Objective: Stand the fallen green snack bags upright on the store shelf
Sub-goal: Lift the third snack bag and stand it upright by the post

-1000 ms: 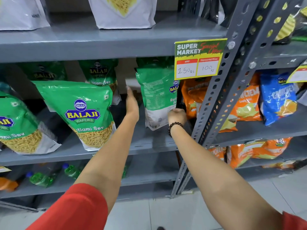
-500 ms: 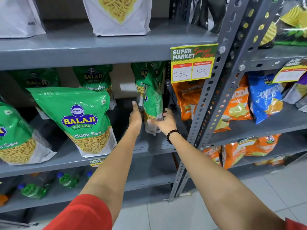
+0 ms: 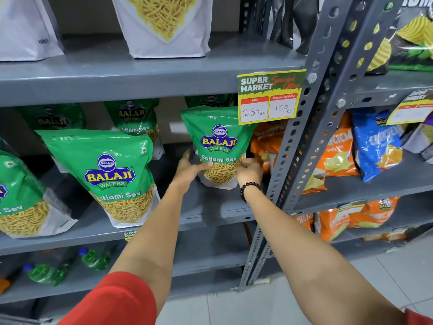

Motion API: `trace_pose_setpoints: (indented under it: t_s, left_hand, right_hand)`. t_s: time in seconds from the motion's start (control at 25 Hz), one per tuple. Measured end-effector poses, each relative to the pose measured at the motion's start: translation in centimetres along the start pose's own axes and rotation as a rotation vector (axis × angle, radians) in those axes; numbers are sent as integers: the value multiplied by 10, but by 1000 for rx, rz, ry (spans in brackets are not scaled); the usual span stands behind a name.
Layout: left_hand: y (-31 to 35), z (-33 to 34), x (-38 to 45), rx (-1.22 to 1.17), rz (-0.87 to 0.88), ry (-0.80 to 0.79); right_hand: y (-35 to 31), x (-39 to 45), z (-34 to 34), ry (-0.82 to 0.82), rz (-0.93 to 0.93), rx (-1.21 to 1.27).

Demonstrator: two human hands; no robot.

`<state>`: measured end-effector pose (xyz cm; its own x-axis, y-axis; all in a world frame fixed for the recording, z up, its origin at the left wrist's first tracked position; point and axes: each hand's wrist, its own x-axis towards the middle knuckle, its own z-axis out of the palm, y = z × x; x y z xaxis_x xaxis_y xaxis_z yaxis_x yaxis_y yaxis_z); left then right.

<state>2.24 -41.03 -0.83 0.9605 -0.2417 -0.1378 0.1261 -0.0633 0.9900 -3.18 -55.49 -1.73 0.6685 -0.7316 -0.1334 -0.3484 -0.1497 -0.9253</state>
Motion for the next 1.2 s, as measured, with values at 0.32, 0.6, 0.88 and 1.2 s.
trace_pose_setpoints:
  t_s: [0.32, 0.6, 0.88, 1.2]
  left_hand:
    - [-4, 16, 7, 35, 16, -9]
    - [-8, 18, -5, 72, 5, 117]
    - [-11, 17, -42, 133, 32, 149]
    - [-13, 14, -70, 206, 81, 141]
  right_hand:
    - [15, 7, 8, -304, -130, 120]
    - [16, -6, -1, -217, -153, 101]
    - [22, -35, -20, -169, -225, -13]
    - [25, -59, -35, -169, -217, -41]
